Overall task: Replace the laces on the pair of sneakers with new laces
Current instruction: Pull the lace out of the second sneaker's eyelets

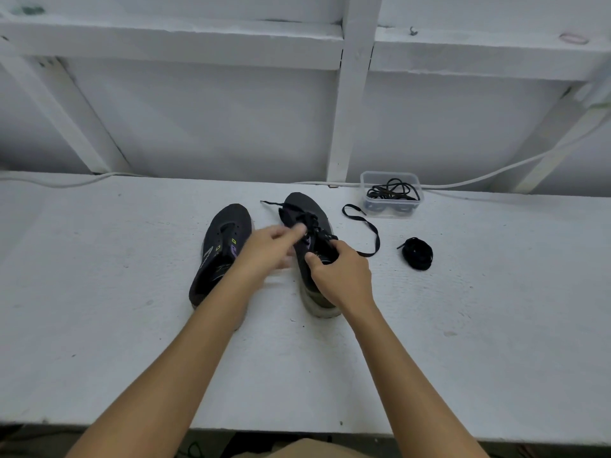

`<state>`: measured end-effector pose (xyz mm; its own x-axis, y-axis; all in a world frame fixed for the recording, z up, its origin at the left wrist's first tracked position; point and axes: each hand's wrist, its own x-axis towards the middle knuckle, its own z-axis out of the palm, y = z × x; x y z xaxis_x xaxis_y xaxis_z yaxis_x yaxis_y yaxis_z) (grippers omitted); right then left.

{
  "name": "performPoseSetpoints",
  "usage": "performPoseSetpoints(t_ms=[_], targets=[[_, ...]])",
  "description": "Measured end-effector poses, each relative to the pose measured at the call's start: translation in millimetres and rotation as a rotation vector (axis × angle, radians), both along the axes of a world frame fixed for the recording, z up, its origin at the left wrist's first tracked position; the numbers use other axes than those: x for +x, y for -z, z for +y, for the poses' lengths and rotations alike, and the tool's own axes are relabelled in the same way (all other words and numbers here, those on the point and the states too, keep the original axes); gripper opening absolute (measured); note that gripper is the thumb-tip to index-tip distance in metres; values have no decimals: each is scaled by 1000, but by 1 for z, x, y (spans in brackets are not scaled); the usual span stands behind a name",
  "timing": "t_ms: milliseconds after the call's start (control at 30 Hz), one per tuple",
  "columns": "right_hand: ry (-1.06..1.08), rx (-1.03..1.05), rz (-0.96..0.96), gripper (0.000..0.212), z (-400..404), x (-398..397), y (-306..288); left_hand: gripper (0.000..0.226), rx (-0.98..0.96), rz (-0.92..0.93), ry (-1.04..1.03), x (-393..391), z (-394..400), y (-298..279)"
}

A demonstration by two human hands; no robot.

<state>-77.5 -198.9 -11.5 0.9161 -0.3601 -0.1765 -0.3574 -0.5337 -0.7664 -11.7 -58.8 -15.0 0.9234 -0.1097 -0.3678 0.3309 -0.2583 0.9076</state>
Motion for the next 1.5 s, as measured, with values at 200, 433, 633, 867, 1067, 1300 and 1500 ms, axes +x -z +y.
performPoseSetpoints(t_ms=[200,433,633,867,1067,1300,1500], targets=[[10,16,17,40,0,2,-1,11,120,-239,-166,10,-8,3],[10,-36,-1,37,5,4,3,29,-60,40,-72,9,3,-5],[15,-29,6,39,4,5,1,7,61,-159,-113,8,-5,4],[28,-45,4,36,6,7,3,26,-114,47,-159,20,2,0],[33,-38,5,37,5,7,2,13,22,-128,-127,18,-3,10],[43,-11,4,40,5,6,0,26,-140,-150,-525,24,-2,4],[12,192,-35,41,-7,3,-3,27,-86,-32,-157,6,-10,18]])
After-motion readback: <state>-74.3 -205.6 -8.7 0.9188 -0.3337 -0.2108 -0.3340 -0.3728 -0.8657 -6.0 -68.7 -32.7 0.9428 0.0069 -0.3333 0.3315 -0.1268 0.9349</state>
